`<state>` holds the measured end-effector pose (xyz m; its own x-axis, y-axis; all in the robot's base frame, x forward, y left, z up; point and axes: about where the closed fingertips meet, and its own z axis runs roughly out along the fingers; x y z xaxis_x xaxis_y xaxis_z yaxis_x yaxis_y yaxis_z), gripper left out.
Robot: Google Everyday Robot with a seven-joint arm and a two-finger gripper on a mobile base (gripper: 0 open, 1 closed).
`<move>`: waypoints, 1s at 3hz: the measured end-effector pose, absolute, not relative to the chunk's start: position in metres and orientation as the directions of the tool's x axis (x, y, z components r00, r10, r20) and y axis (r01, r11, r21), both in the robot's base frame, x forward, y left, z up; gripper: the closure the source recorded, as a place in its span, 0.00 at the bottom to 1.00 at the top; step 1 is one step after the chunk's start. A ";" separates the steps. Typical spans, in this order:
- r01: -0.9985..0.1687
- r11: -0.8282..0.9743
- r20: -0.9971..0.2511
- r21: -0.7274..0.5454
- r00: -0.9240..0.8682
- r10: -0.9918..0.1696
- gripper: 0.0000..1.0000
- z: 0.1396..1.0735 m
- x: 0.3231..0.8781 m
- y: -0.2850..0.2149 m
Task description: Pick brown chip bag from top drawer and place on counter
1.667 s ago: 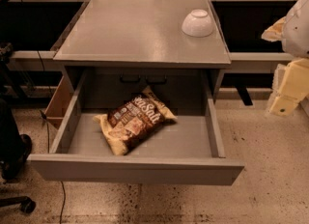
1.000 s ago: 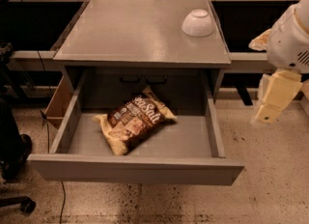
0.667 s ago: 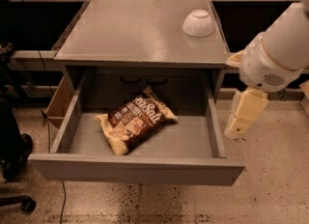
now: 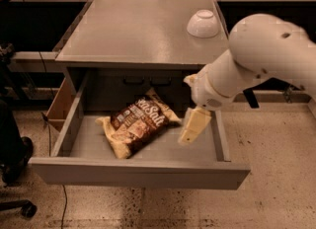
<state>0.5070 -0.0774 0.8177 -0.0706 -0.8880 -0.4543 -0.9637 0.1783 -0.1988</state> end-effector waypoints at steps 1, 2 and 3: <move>-0.955 0.192 -0.469 -0.227 -0.065 -0.881 0.00 0.820 0.516 -0.074; -0.956 0.195 -0.468 -0.220 -0.072 -0.881 0.00 0.820 0.513 -0.076; -0.953 0.212 -0.476 -0.216 -0.087 -0.875 0.00 0.820 0.512 -0.078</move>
Offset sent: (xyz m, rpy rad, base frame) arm 0.0088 0.0033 0.0022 0.0144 -0.0318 -0.0107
